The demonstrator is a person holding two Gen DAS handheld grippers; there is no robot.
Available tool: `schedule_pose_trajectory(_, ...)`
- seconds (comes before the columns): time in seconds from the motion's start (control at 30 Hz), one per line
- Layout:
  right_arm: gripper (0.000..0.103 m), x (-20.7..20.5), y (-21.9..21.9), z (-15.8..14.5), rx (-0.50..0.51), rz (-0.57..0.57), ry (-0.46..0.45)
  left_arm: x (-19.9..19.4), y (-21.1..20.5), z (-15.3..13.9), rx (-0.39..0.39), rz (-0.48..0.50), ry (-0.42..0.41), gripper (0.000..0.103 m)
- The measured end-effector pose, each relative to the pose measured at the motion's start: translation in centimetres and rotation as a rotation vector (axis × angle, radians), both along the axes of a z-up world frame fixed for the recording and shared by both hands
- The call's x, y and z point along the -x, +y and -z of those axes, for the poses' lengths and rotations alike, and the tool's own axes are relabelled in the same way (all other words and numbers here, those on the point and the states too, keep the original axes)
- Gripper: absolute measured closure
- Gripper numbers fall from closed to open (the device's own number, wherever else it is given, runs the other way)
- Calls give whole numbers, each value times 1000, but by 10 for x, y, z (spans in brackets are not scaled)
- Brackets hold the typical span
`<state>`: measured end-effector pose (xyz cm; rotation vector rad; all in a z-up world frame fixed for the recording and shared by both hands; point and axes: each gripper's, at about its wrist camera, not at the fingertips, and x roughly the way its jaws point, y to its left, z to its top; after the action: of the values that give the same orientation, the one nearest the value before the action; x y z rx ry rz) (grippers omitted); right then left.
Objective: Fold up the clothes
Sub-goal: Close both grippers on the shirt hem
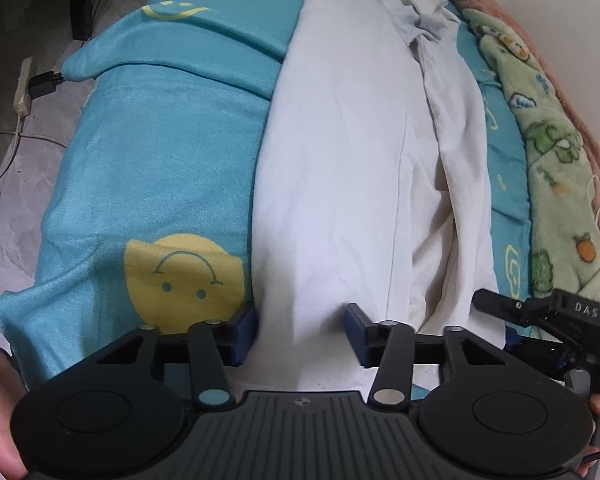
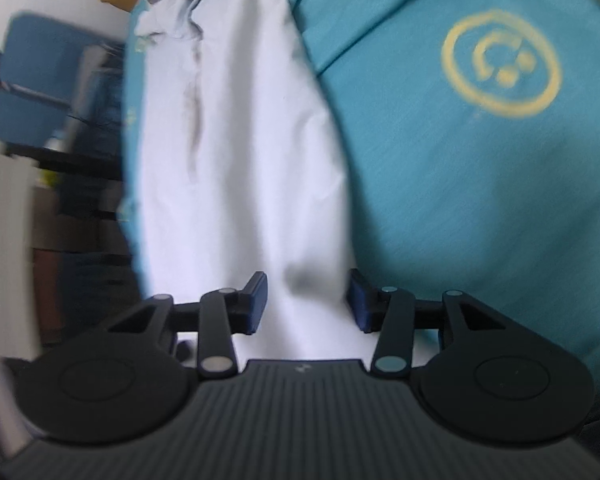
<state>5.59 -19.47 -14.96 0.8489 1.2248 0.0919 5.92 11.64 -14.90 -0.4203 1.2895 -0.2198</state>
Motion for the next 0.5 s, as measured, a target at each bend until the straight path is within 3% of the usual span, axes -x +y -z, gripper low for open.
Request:
schedule_pose_trajectory(0.1, 58, 0, 3, 1, -8, -9, 14, 1, 1, 0, 14, 2, 0, 86)
schedule_pose_trajectory(0.2, 59, 0, 19, -3, 72, -94, 9, 3, -1, -2, 14, 16, -8, 92)
schedule_pose_trajectory(0.27, 66, 1, 30, -7, 133, -151, 2, 5, 0, -3, 18, 7, -10, 96)
schedule_pose_trajectory(0.33, 93, 4, 35, -13, 162, -172, -13, 8, 3, -10, 27, 1, -28, 98)
schedule_pose_trajectory(0.43, 96, 10, 38, -22, 184, -187, -42, 15, 10, -29, 88, -25, -80, 99)
schedule_pose_trajectory(0.5, 96, 13, 29, -32, 147, -148, -69, 21, 17, -45, 134, -60, -112, 99)
